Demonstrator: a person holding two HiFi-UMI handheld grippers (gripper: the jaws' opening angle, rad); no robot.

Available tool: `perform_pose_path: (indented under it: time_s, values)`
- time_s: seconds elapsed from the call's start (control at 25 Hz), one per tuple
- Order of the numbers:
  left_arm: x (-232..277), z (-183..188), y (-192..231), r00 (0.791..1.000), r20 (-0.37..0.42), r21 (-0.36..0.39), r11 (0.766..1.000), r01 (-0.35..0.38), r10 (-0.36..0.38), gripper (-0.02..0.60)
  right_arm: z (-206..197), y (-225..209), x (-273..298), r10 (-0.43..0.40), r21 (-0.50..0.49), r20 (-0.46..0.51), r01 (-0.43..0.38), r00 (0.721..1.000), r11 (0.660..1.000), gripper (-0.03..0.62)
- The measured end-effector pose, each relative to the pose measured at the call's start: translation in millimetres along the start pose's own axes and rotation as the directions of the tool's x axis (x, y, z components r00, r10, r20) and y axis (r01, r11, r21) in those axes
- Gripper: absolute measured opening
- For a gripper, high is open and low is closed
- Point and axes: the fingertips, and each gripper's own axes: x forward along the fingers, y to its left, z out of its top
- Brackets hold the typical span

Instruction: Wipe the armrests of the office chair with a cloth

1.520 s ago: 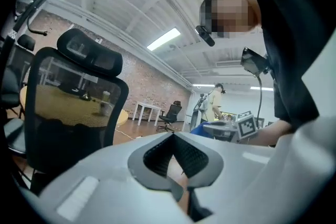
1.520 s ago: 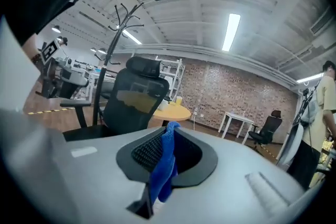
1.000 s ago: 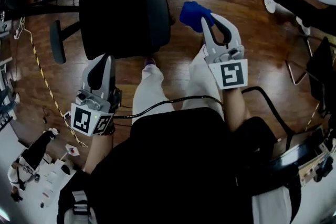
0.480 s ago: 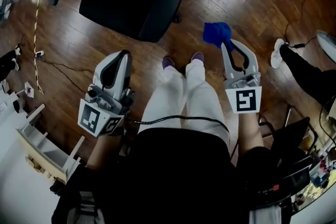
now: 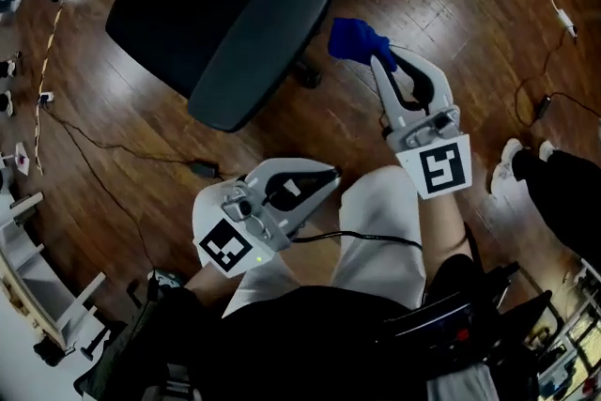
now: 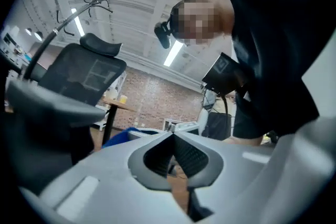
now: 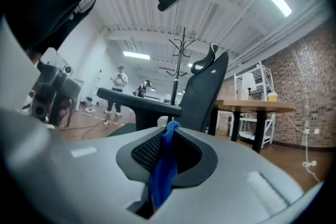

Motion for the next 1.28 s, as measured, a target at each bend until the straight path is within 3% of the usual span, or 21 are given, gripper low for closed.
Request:
perform_pose_path:
  time_s: [0.08, 0.16, 0.28, 0.36, 0.44, 0.56, 0.64, 0.8, 0.96, 1.12, 1.2, 1.28]
  values:
    - [4.6, -51.5, 6.9, 0.999, 0.018, 0.043, 0.998, 0.046, -0.047, 0.005, -20.9, 14.0, 22.3, 0.083, 0.0, 0.097, -0.084, 0.992, 0.996, 0.035]
    - [11.2, -116.4, 18.1, 0.999, -0.003, 0.081, 0.996, 0.048, -0.048, 0.003, -35.6, 24.0, 38.8, 0.151, -0.035, 0.192, -0.146, 0.97, 0.989, 0.035]
    - [15.2, -192.6, 46.9, 0.997, -0.053, 0.002, 0.999, -0.049, 0.049, 0.003, -26.6, 30.9, 50.7, 0.184, -0.098, 0.362, -0.159, 0.914, 0.982, 0.035]
    - [21.0, -194.4, 61.6, 0.994, -0.029, 0.001, 0.994, -0.108, 0.108, 0.003, -7.2, 36.6, 53.6, 0.221, -0.166, 0.437, -0.163, 0.872, 0.973, 0.035]
    - [30.7, -180.3, 65.5, 0.995, 0.018, 0.042, 0.994, -0.104, 0.103, 0.004, 9.1, 40.6, 61.5, 0.255, -0.23, 0.457, -0.164, 0.852, 0.959, 0.035]
    - [35.4, -181.5, 66.0, 0.995, 0.015, 0.048, 0.994, -0.095, 0.095, 0.005, 5.8, 35.2, 80.0, 0.22, -0.167, 0.445, -0.161, 0.868, 0.973, 0.034]
    - [29.3, -190.1, 65.6, 0.995, 0.017, -0.002, 0.995, -0.098, 0.098, 0.005, 0.2, 31.6, 83.3, 0.218, -0.126, 0.44, -0.181, 0.871, 0.975, 0.032]
    - [12.6, -191.7, 87.4, 0.984, 0.06, -0.091, 0.982, -0.163, 0.169, 0.005, -30.5, 25.3, 94.2, 0.256, -0.149, 0.374, -0.215, 0.891, 0.965, 0.029]
    - [7.1, -170.5, 98.4, 0.973, 0.122, -0.034, 0.98, -0.195, 0.198, 0.005, -116.9, 9.8, 104.2, 0.181, -0.041, 0.253, -0.176, 0.95, 0.983, 0.029]
    - [10.2, -178.8, 100.5, 0.974, 0.102, -0.014, 0.979, -0.201, 0.202, 0.005, -207.4, -0.1, 109.1, 0.086, -0.019, 0.059, -0.085, 0.995, 0.996, 0.025]
    - [12.8, -178.9, 100.1, 0.975, 0.106, -0.012, 0.98, -0.197, 0.197, 0.005, -224.2, 0.9, 107.7, 0.061, -0.047, 0.027, -0.059, 0.998, 0.997, 0.025]
    - [15.7, -175.1, 98.4, 0.975, 0.114, 0.025, 0.981, -0.193, 0.189, 0.005, -212.5, 8.5, 104.7, 0.07, -0.071, 0.048, -0.066, 0.996, 0.995, 0.026]
